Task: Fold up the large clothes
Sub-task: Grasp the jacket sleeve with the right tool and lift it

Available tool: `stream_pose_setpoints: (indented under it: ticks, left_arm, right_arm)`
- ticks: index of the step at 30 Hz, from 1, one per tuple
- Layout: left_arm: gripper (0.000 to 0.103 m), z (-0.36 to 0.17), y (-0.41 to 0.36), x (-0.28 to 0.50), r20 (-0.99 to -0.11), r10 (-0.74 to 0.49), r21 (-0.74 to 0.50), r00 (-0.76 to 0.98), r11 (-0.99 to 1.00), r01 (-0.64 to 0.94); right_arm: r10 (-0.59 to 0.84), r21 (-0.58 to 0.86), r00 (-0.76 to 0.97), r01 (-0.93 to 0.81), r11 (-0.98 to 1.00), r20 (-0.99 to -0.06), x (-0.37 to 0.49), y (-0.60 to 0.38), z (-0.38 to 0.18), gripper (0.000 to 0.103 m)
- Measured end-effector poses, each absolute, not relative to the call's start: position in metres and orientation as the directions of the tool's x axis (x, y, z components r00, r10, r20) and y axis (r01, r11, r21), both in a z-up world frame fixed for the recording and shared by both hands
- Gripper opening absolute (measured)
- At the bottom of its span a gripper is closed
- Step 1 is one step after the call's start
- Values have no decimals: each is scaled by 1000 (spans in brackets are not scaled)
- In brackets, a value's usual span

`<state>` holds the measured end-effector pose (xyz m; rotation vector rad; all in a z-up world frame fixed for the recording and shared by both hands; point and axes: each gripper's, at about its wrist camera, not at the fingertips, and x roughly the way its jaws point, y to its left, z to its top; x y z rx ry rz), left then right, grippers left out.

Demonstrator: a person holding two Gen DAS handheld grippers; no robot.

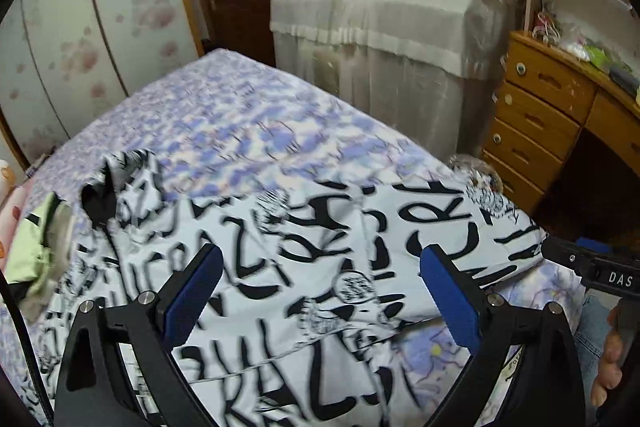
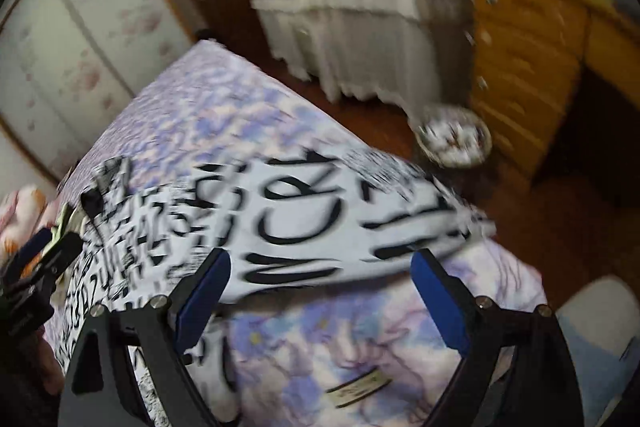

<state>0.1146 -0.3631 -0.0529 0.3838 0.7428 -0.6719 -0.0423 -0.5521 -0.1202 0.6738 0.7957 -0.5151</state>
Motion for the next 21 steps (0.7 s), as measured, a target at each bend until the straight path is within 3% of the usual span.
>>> stream_pose_setpoints:
  ticks: [5, 13, 15, 18, 20, 21]
  left_arm:
    - [98, -92, -392, 112, -755, -381, 136, 534, 706, 696]
    - [98, -121, -413, 113, -786, -353, 128, 508, 710, 692]
    - [98, -125, -414, 117, -796, -339, 121, 502, 722, 681]
    - [98, -127, -408, 121, -806, -329, 105, 492, 738, 667]
    - [98, -126, -401, 123, -810, -325, 96, 488, 748, 657]
    - [98, -125, -394, 126, -813, -320, 91, 487, 756, 648]
  right_arm:
    - [-59, 469, 599, 681, 563, -799, -53, -581, -166, 92]
    - [-4, 554, 621, 701, 449, -784, -46, -607, -200, 91]
    - [-19, 537, 606, 718, 443, -795, -40, -613, -207, 83]
    - [-55, 475, 553, 760, 443, -832, -30, -620, -214, 56]
    - [-88, 426, 515, 783, 453, -853, -27, -622, -214, 27]
    - [-106, 414, 509, 789, 455, -854, -28, -623, -212, 22]
